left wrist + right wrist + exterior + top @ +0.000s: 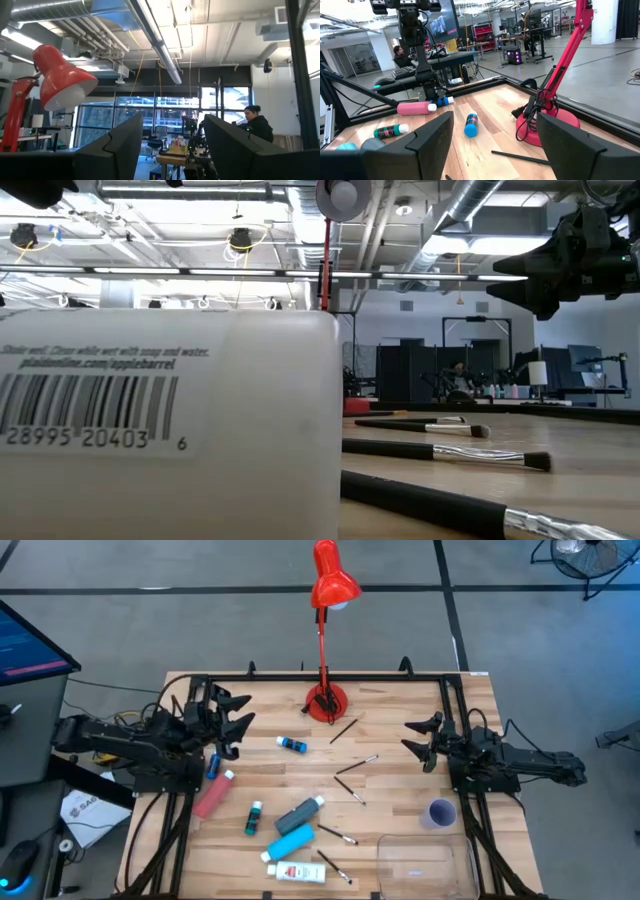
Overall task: Pick & Place Paint Supplies
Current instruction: Put the blue paint bottle into the transparent bin
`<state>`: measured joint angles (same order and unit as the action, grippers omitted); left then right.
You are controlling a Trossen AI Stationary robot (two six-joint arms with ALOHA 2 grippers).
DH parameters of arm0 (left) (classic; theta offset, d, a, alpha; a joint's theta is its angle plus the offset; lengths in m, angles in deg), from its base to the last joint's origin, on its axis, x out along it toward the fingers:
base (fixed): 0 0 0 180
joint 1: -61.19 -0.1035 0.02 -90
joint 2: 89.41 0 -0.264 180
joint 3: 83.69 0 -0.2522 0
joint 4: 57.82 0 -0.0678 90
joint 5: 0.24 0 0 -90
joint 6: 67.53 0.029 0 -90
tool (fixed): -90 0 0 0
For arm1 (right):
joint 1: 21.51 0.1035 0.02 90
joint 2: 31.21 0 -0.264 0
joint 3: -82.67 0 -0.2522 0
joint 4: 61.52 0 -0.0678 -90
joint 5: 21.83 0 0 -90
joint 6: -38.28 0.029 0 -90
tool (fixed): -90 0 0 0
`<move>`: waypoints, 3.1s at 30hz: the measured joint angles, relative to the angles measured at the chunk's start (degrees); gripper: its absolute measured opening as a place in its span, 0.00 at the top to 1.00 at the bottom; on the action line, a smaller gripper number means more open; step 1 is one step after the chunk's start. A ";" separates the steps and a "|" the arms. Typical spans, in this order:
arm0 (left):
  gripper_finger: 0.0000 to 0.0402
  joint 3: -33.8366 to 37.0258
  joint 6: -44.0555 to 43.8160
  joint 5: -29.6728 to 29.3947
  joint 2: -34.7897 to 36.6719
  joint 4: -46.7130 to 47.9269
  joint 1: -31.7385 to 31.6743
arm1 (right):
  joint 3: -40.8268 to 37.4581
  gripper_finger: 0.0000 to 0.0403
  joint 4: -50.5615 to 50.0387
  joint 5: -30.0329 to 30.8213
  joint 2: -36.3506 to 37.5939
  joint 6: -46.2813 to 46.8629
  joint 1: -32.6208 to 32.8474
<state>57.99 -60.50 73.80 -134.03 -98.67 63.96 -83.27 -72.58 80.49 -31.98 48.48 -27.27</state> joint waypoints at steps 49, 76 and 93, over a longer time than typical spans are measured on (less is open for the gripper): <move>0.49 -0.02 -7.45 15.25 0.00 2.78 0.00 | 63.96 0.31 -10.52 -0.49 -89.60 7.67 1.99; 0.49 -0.02 -10.66 15.14 0.00 7.76 1.59 | 91.41 0.31 -24.99 -5.68 -121.67 1.79 -2.25; 0.49 -0.02 -10.49 15.23 0.01 8.13 4.07 | 97.35 0.31 -28.63 -4.79 -129.02 -0.24 -1.44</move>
<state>57.97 -70.99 89.03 -134.03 -90.54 68.02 14.08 -101.21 75.70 -161.00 48.23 -28.72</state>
